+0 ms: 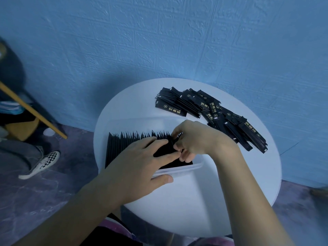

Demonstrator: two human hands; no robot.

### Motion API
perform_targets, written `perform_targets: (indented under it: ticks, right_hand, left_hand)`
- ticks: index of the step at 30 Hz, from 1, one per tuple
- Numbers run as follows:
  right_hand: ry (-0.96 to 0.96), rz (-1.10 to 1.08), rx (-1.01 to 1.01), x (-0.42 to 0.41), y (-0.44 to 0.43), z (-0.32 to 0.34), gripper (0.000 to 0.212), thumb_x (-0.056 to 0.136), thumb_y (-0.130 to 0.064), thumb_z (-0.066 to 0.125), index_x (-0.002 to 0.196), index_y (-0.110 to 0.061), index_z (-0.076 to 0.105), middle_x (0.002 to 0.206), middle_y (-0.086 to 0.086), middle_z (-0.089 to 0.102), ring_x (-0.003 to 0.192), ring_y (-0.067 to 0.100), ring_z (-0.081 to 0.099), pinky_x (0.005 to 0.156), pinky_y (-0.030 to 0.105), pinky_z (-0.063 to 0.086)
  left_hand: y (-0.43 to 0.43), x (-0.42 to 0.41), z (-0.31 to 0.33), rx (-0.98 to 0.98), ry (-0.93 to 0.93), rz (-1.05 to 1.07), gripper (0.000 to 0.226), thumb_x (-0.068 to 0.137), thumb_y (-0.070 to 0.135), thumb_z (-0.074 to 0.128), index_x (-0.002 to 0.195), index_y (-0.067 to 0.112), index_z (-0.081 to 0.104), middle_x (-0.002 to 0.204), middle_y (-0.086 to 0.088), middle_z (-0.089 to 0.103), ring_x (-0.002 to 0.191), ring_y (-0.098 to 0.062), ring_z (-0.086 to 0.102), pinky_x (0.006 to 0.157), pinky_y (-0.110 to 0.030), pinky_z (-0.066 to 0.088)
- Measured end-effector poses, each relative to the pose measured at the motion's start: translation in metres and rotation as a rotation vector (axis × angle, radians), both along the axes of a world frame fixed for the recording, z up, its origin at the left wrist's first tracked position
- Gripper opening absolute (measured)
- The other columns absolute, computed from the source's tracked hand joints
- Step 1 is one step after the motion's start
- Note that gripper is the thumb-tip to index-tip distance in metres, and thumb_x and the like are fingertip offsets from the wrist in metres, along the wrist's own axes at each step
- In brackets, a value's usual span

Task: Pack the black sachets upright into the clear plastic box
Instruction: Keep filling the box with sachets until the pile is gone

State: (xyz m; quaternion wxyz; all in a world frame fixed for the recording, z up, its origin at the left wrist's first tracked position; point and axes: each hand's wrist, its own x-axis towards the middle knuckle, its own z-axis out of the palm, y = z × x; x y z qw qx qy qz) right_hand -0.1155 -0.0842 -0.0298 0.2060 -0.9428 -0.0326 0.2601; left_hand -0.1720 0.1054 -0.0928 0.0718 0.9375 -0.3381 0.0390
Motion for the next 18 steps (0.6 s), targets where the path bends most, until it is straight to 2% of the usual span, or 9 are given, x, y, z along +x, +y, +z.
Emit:
perform_targets:
  ticks: [3,5,8,11,12,14,15,16,18]
  right_hand:
    - [-0.038,-0.004,0.032,-0.003,-0.002,0.002,0.024,0.090,-0.004,0.058,0.107,-0.018,0.067,0.073,0.003,0.077,0.067,0.016,0.075,0.085,0.035,0.060]
    - [-0.088,-0.078,0.211,-0.006,-0.005,0.003,0.025,0.095,-0.003,0.049,0.105,-0.016,0.068,0.078,0.005,0.077,0.063,0.019,0.075,0.075,0.033,0.062]
    - [-0.222,-0.228,0.535,-0.011,-0.021,0.002,0.017,0.101,-0.010,0.052,0.104,-0.013,0.069,0.078,0.008,0.074,0.052,0.018,0.066,0.053,0.029,0.057]
    - [-0.402,-0.430,0.723,-0.016,-0.046,-0.011,0.017,0.100,-0.012,0.056,0.098,-0.013,0.073,0.073,0.004,0.071,0.051,0.017,0.060,0.049,0.029,0.051]
    - [-0.502,-0.495,0.664,-0.016,-0.056,-0.019,0.016,0.099,-0.015,0.059,0.096,-0.017,0.074,0.074,0.000,0.071,0.056,0.017,0.063,0.054,0.031,0.053]
    - [-0.704,-0.548,0.327,-0.011,-0.078,-0.040,0.013,0.095,-0.025,0.062,0.097,-0.025,0.074,0.083,-0.007,0.073,0.077,0.019,0.069,0.071,0.032,0.052]
    - [-0.753,-0.546,0.145,-0.008,-0.087,-0.049,0.015,0.094,-0.028,0.062,0.104,-0.026,0.074,0.094,-0.006,0.074,0.091,0.022,0.068,0.077,0.031,0.048]
    - [-0.768,-0.531,0.019,-0.005,-0.095,-0.056,0.022,0.094,-0.028,0.063,0.113,-0.025,0.073,0.108,-0.002,0.073,0.103,0.026,0.064,0.082,0.031,0.044]
    - [-0.722,-0.508,-0.067,0.001,-0.106,-0.067,0.031,0.094,-0.026,0.063,0.124,-0.018,0.068,0.122,0.006,0.068,0.113,0.034,0.058,0.088,0.036,0.042]
  left_hand:
    - [-0.003,0.001,0.000,-0.015,0.002,0.013,0.060,0.092,0.070,0.037,0.143,0.041,0.049,0.145,0.004,0.047,0.132,-0.022,0.045,0.107,-0.045,0.043]
    - [-0.003,0.001,-0.001,-0.026,-0.016,0.025,0.058,0.092,0.069,0.038,0.138,0.038,0.055,0.143,0.002,0.051,0.130,-0.022,0.047,0.106,-0.045,0.046]
    - [-0.001,0.001,-0.003,-0.046,-0.025,0.025,0.055,0.092,0.069,0.040,0.135,0.039,0.057,0.144,0.004,0.052,0.131,-0.022,0.048,0.107,-0.044,0.045]
    - [-0.001,0.000,-0.002,-0.050,-0.039,0.031,0.055,0.092,0.070,0.039,0.135,0.040,0.056,0.145,0.006,0.051,0.133,-0.020,0.048,0.109,-0.041,0.042]
    - [-0.001,-0.001,-0.002,-0.051,-0.040,0.035,0.056,0.092,0.071,0.038,0.135,0.041,0.057,0.145,0.006,0.051,0.133,-0.020,0.048,0.109,-0.040,0.041]
    - [-0.002,-0.001,-0.001,-0.057,-0.032,0.038,0.057,0.091,0.073,0.038,0.134,0.041,0.058,0.145,0.006,0.052,0.133,-0.019,0.048,0.108,-0.039,0.040]
    - [-0.003,-0.001,-0.001,-0.058,-0.032,0.037,0.058,0.091,0.074,0.038,0.134,0.041,0.058,0.145,0.006,0.052,0.132,-0.019,0.048,0.108,-0.039,0.040]
    - [-0.003,-0.002,-0.001,-0.055,-0.034,0.038,0.058,0.091,0.075,0.038,0.134,0.041,0.058,0.145,0.005,0.052,0.132,-0.019,0.049,0.108,-0.038,0.039]
    - [-0.004,-0.003,0.001,-0.049,-0.035,0.042,0.060,0.091,0.076,0.036,0.133,0.041,0.059,0.145,0.005,0.053,0.132,-0.019,0.050,0.107,-0.036,0.035]
